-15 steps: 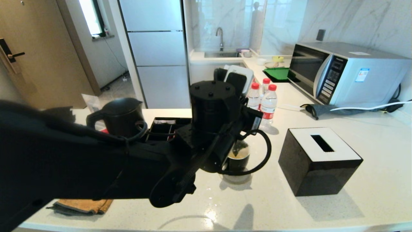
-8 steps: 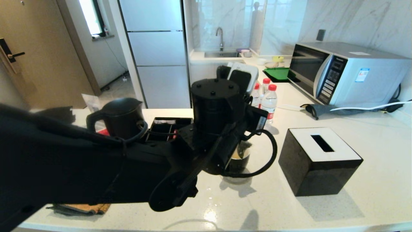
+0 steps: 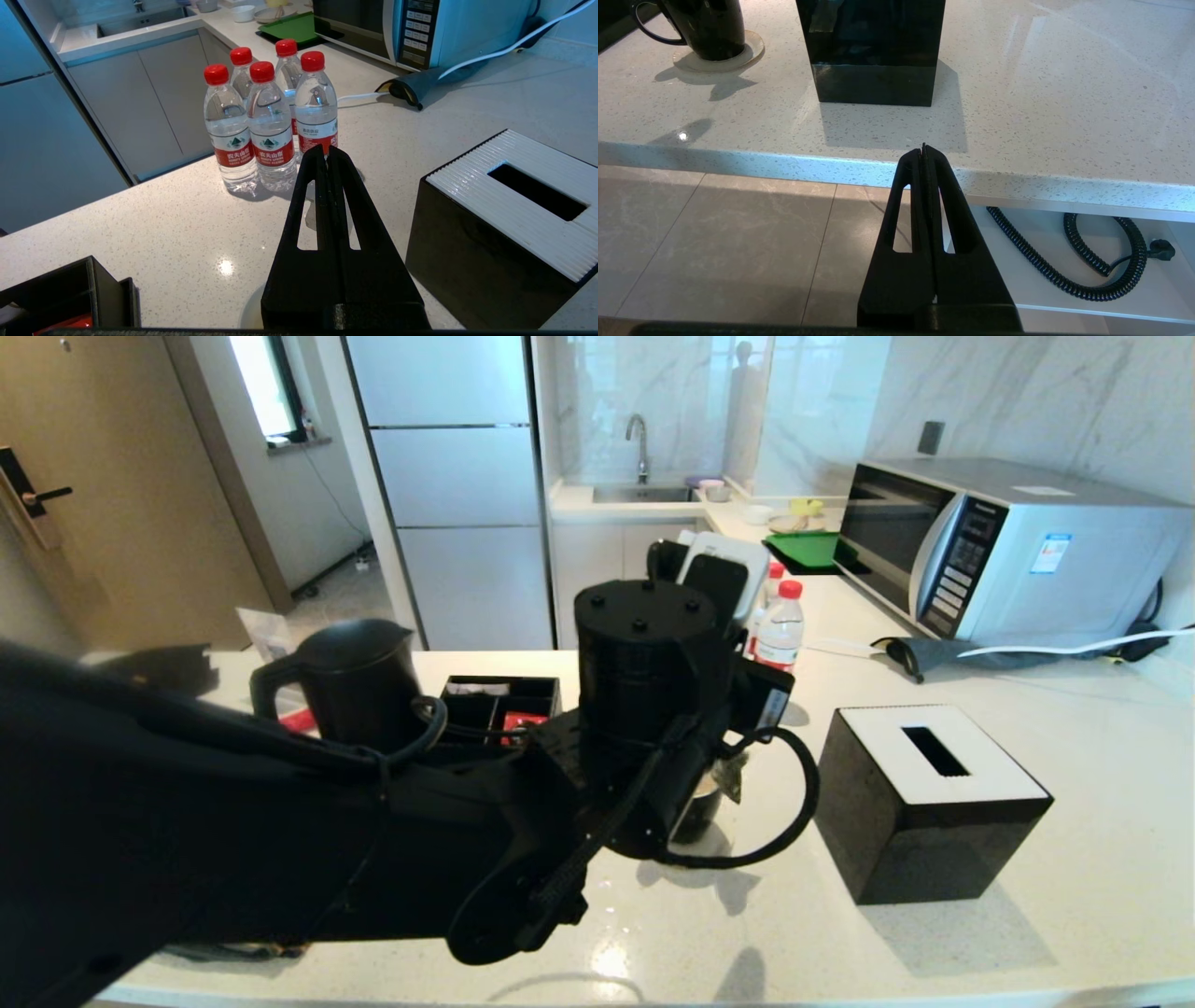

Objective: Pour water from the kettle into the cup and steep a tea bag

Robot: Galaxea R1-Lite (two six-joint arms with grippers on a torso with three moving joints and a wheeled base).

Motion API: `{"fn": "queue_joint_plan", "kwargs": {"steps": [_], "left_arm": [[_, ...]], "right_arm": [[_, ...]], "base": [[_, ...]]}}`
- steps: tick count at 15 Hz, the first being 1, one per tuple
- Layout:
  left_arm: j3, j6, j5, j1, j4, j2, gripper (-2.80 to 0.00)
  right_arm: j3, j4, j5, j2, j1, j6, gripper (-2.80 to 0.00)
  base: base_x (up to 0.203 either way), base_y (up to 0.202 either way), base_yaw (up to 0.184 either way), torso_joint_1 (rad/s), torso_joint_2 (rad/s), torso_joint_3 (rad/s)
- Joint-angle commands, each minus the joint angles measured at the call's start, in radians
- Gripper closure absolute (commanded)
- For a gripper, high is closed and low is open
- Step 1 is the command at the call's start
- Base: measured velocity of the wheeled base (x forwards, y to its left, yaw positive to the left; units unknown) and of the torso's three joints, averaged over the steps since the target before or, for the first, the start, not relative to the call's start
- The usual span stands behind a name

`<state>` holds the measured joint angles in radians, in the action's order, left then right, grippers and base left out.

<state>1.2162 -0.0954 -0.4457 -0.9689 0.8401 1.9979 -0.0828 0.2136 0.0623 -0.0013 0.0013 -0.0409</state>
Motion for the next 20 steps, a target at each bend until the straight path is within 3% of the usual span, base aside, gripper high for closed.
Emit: {"fn": "queue_joint_plan", "kwargs": {"steps": [1,14,20], "left_arm": [[0.000,-0.001,-0.002,-0.001,0.005,0.006,0.00],[0.006,-0.006,-0.001,0.035,0.004,0.009,0.00],[0.176,-0.039,0.002,0.028,-0.067,0.024,0.00]], "right_arm": [[0.000,0.001,0.001,0.001,0.000,-0.001,0.00],[0.000,0.001,0.001,0.001,0.000,-0.001,0.00],[0.000,0.001,0.001,0.001,0.000,-0.001,0.00]], "base": [[0.000,0.000,0.000,0.000,0.00,0.000],[0.000,0.000,0.000,0.000,0.00,0.000],[0.000,0.000,0.000,0.000,0.00,0.000]]}}
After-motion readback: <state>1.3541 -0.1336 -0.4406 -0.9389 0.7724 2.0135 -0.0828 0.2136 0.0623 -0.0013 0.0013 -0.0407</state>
